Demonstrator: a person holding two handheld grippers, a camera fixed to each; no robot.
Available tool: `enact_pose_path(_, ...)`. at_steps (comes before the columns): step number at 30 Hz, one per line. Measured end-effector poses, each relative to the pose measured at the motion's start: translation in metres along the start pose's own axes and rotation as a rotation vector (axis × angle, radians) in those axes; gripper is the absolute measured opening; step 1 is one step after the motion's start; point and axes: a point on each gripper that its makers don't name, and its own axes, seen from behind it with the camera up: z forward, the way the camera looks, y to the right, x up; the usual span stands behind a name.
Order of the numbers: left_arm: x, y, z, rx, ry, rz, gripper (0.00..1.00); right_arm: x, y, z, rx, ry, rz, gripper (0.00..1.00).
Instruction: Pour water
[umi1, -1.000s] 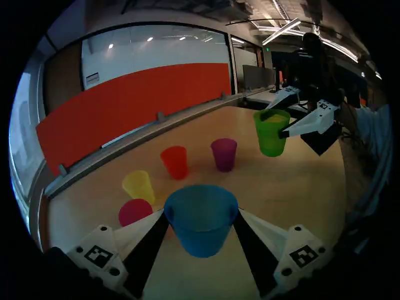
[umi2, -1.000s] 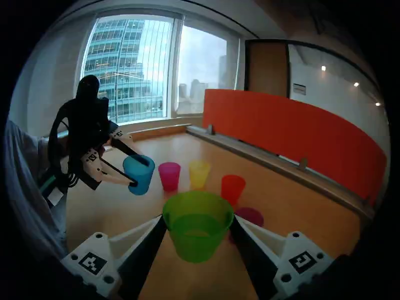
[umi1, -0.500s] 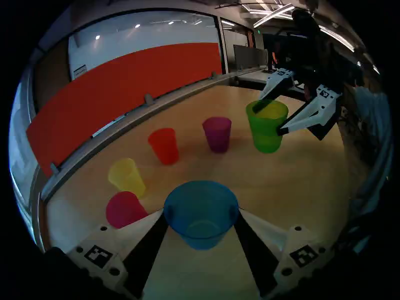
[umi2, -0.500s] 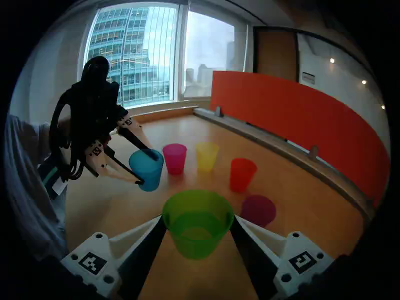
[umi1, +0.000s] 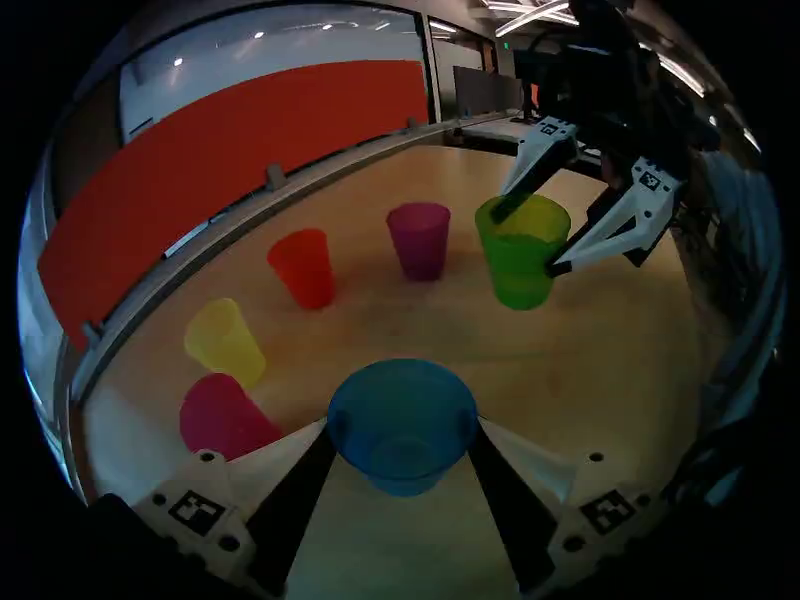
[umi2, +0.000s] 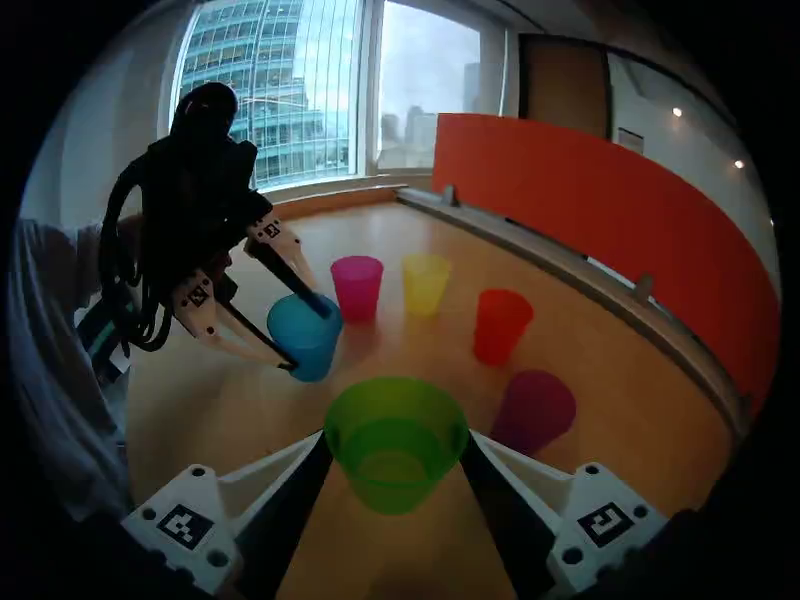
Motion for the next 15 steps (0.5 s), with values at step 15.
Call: enact_pose_path(15,-0.005,0.005,0.013,-0.027,-0.01,-0.01,0.87,-0.006,-0.001,0.012,0.003,-0.022,-0.008,0.91)
